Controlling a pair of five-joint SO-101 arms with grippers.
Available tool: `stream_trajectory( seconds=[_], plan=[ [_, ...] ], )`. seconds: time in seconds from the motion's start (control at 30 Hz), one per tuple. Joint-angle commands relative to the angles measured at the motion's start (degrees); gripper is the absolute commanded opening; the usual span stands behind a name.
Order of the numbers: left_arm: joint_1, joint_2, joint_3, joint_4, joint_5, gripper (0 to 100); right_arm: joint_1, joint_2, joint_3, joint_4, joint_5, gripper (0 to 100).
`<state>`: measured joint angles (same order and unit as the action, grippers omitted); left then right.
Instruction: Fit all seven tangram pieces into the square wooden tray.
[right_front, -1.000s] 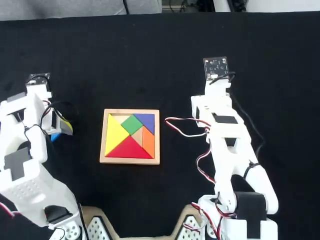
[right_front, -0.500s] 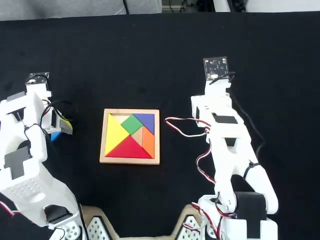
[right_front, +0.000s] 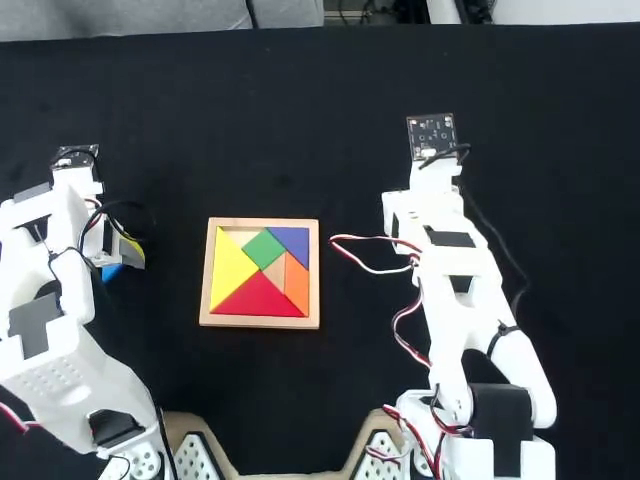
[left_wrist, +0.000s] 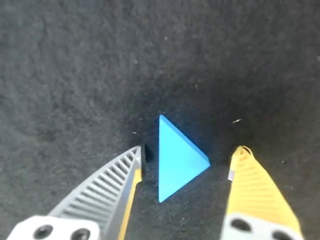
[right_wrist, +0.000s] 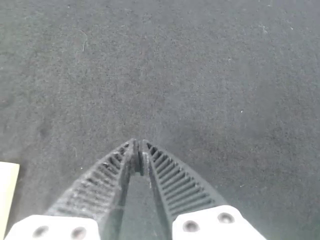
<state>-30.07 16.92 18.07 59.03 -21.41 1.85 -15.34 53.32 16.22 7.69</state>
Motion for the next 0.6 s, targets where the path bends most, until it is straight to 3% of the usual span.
stream_trajectory(
  seconds=[0.0,0.57],
  plan=[
    [-0.13,-0.44,-2.51,-0.53,0.09,21,-0.70,-0.13,-0.31,-1.05,0.35,1.1],
    [-0.04,-0.53,-2.86,3.16,0.09,20,-0.70,-0.13,-0.31,-1.05,0.35,1.1]
  ],
)
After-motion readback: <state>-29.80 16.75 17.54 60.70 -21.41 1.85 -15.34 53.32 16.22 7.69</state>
